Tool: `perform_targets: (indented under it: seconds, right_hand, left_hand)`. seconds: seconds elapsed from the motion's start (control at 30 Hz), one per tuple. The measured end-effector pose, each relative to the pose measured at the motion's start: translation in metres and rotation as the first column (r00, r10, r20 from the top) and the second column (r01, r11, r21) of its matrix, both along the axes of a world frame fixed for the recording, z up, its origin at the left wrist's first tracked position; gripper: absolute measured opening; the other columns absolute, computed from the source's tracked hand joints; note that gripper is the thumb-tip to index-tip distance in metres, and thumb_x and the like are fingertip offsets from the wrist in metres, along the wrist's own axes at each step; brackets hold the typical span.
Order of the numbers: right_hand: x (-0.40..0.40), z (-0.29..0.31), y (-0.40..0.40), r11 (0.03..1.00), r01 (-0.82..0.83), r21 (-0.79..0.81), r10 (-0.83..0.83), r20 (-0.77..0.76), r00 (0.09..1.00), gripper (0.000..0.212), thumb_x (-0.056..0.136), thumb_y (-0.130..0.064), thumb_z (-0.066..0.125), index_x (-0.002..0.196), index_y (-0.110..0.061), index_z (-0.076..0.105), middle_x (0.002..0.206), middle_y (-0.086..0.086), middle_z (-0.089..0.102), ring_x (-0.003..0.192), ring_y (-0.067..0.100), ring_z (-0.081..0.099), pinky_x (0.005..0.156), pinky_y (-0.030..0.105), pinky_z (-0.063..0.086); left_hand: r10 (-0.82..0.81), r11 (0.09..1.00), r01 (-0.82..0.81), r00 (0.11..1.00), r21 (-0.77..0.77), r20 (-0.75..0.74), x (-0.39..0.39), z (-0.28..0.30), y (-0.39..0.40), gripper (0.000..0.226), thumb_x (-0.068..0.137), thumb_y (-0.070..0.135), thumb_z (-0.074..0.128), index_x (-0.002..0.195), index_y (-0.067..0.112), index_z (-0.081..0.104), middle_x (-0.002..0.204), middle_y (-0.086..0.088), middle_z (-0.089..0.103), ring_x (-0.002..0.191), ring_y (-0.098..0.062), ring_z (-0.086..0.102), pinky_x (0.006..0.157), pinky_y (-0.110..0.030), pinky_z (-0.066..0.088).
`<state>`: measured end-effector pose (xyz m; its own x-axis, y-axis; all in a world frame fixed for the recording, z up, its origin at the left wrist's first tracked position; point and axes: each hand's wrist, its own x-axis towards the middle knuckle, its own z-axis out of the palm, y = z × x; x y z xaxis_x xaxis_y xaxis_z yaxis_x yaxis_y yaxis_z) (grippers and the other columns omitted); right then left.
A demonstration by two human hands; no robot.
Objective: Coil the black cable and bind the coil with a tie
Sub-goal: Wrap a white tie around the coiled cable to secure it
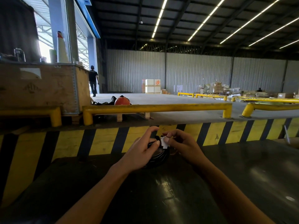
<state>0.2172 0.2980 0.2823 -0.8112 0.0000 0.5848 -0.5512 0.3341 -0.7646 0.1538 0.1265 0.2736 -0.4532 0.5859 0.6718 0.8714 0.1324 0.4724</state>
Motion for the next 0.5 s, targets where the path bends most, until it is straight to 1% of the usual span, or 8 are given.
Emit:
perform_targets:
  seconds: [0.03, 0.1, 0.2, 0.27, 0.33, 0.43, 0.5]
  right_hand:
    - [0.001, 0.001, -0.001, 0.999, -0.039, -0.009, 0.040, 0.009, 0.999, 0.015, 0.087, -0.014, 0.059, 0.077, -0.025, 0.062, 0.103, 0.002, 0.066, 0.084, 0.010, 0.065, 0.064, 0.017, 0.050]
    - [0.004, 0.003, -0.001, 0.994, -0.104, -0.016, 0.104, 0.027, 0.994, 0.016, 0.087, -0.011, 0.059, 0.077, -0.023, 0.063, 0.089, 0.000, 0.067, 0.075, 0.005, 0.064, 0.061, 0.013, 0.048]
    - [0.005, 0.001, 0.001, 0.987, -0.159, -0.027, 0.160, 0.077, 0.984, 0.015, 0.088, -0.012, 0.058, 0.078, -0.022, 0.064, 0.076, -0.007, 0.065, 0.069, 0.003, 0.062, 0.060, 0.011, 0.046]
    - [0.004, -0.003, 0.002, 0.983, -0.177, -0.052, 0.182, 0.120, 0.976, 0.012, 0.087, -0.013, 0.058, 0.079, -0.020, 0.064, 0.075, -0.008, 0.065, 0.070, 0.004, 0.061, 0.062, 0.013, 0.047]
    - [0.004, -0.006, 0.003, 0.978, -0.182, -0.100, 0.194, 0.121, 0.974, 0.008, 0.085, -0.009, 0.060, 0.080, -0.015, 0.063, 0.072, -0.007, 0.067, 0.069, 0.005, 0.062, 0.061, 0.014, 0.048]
    - [0.005, -0.011, 0.002, 0.970, -0.159, -0.184, 0.177, 0.085, 0.981, 0.009, 0.081, -0.002, 0.063, 0.079, -0.010, 0.059, 0.070, -0.005, 0.070, 0.068, 0.008, 0.066, 0.060, 0.015, 0.050]
    - [0.004, -0.016, -0.002, 0.979, -0.061, -0.193, 0.074, 0.056, 0.996, 0.014, 0.080, -0.003, 0.065, 0.080, -0.014, 0.055, 0.074, -0.002, 0.071, 0.073, 0.011, 0.068, 0.063, 0.018, 0.053]
  left_hand:
    - [-0.020, 1.000, 0.020, 1.000, -0.011, 0.006, 0.001, 0.001, -0.001, 0.040, 0.096, 0.024, 0.045, 0.129, 0.040, 0.029, 0.058, 0.015, 0.060, 0.045, 0.001, 0.048, 0.046, -0.010, 0.037]
    - [-0.056, 0.998, 0.057, 0.998, -0.032, 0.026, 0.001, 0.004, -0.002, 0.043, 0.096, 0.021, 0.045, 0.132, 0.037, 0.027, 0.055, 0.014, 0.058, 0.043, 0.000, 0.045, 0.045, -0.010, 0.035]
    - [-0.078, 0.994, 0.082, 0.996, -0.070, 0.047, 0.003, 0.005, -0.005, 0.049, 0.096, 0.020, 0.044, 0.139, 0.032, 0.023, 0.055, 0.012, 0.057, 0.044, 0.000, 0.044, 0.046, -0.011, 0.035]
    - [-0.084, 0.992, 0.089, 0.995, -0.089, 0.052, 0.003, 0.004, -0.005, 0.052, 0.096, 0.021, 0.044, 0.141, 0.029, 0.021, 0.055, 0.008, 0.056, 0.044, -0.001, 0.043, 0.046, -0.012, 0.035]
    - [-0.085, 0.990, 0.091, 0.994, -0.104, 0.062, 0.004, 0.002, -0.003, 0.053, 0.096, 0.020, 0.045, 0.143, 0.029, 0.020, 0.057, 0.004, 0.056, 0.046, -0.001, 0.044, 0.048, -0.012, 0.037]
    - [-0.072, 0.992, 0.082, 0.992, -0.100, 0.104, 0.004, -0.005, -0.002, 0.052, 0.097, 0.020, 0.045, 0.141, 0.034, 0.021, 0.055, 0.005, 0.053, 0.047, -0.003, 0.042, 0.048, -0.014, 0.037]
    - [-0.066, 0.995, 0.079, 0.980, -0.061, 0.190, 0.004, -0.011, 0.000, 0.050, 0.097, 0.025, 0.045, 0.139, 0.038, 0.022, 0.061, 0.002, 0.060, 0.047, -0.005, 0.045, 0.046, -0.016, 0.037]
